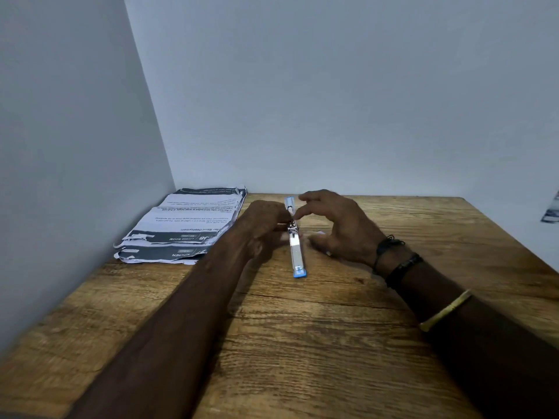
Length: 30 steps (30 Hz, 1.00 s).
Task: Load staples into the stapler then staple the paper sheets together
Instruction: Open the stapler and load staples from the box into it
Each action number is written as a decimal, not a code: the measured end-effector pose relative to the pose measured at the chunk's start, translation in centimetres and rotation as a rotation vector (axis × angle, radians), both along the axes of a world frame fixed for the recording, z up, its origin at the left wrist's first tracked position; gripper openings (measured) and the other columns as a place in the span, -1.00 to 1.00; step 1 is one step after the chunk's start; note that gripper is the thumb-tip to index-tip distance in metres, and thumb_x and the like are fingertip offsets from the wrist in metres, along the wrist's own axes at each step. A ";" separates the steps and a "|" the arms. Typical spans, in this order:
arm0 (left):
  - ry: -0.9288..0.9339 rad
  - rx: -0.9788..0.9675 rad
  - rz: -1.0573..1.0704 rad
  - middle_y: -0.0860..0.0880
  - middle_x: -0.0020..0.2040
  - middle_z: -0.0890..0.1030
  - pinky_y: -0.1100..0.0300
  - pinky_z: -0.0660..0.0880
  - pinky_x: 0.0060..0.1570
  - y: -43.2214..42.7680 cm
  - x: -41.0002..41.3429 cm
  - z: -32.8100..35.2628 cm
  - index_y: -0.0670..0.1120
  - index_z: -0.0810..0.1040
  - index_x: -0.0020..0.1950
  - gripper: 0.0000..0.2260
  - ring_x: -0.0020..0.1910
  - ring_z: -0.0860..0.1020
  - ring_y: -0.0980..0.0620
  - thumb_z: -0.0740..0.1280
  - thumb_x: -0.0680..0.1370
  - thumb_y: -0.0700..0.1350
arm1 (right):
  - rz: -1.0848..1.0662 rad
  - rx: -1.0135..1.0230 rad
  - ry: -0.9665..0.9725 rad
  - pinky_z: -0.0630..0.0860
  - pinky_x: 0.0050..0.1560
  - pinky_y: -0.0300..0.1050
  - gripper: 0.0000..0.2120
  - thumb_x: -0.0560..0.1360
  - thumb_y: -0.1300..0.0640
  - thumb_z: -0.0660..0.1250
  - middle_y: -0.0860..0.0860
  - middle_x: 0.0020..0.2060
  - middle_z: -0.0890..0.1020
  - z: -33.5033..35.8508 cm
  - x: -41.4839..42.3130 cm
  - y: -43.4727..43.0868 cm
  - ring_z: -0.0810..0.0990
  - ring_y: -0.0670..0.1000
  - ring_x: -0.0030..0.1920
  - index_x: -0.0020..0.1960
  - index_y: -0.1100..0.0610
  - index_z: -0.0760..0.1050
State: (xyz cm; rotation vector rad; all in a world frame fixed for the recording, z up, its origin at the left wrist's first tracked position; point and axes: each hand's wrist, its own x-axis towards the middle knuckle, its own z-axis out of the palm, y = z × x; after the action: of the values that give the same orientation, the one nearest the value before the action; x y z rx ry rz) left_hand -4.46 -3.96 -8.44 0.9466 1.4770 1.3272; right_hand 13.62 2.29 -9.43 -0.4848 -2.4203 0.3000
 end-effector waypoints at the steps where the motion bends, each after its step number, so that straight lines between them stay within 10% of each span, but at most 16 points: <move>1: -0.024 -0.010 0.006 -0.10 -0.14 0.56 0.24 0.63 -0.34 -0.1 0.0 -0.1 -0.17 0.53 -0.02 -0.90 -0.22 0.56 -0.01 0.24 0.60 -0.32 | 0.019 -0.006 -0.031 0.46 0.35 0.02 -0.58 0.33 0.19 0.54 0.04 0.36 0.53 -0.1 -0.1 -0.2 0.50 0.06 0.37 0.16 -0.03 0.63; 12: -0.177 -0.048 0.054 -0.23 -0.14 0.65 0.01 0.69 -0.16 0.5 0.6 -0.5 -0.30 0.56 -0.03 -0.85 -0.25 0.65 -0.07 0.22 0.52 -0.42 | 0.004 -0.099 0.123 0.55 0.21 0.03 -0.84 0.43 0.09 0.54 0.02 0.18 0.66 -0.6 -0.4 0.0 0.59 -0.02 0.24 0.01 0.07 0.70; 25: -0.117 0.107 -0.137 -0.14 -0.16 0.71 -0.01 0.67 -0.10 0.2 1.0 -0.3 -0.14 0.61 0.07 -0.57 -0.18 0.72 -0.11 0.38 0.53 0.23 | -0.051 -0.601 0.334 0.70 -0.06 -0.08 -0.57 0.41 0.17 0.57 0.03 -0.14 0.76 0.0 -0.2 0.9 0.76 -0.02 -0.13 0.25 0.03 0.58; 30: -0.035 0.158 -0.095 -0.01 -0.29 0.71 0.11 0.66 -0.24 0.2 1.4 -0.7 -0.15 0.57 0.02 -0.67 -0.29 0.71 -0.04 0.40 0.56 0.13 | -0.066 -0.640 0.341 0.68 -0.15 -0.14 -0.57 0.35 0.21 0.62 0.02 -0.22 0.76 0.3 -0.4 0.5 0.76 -0.01 -0.19 0.18 0.06 0.60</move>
State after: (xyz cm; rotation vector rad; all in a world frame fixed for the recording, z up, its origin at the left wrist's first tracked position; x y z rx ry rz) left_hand -3.02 -3.72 -9.14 1.0759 1.2984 1.3992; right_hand 13.26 2.81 -9.15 -0.7179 -1.9376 1.0512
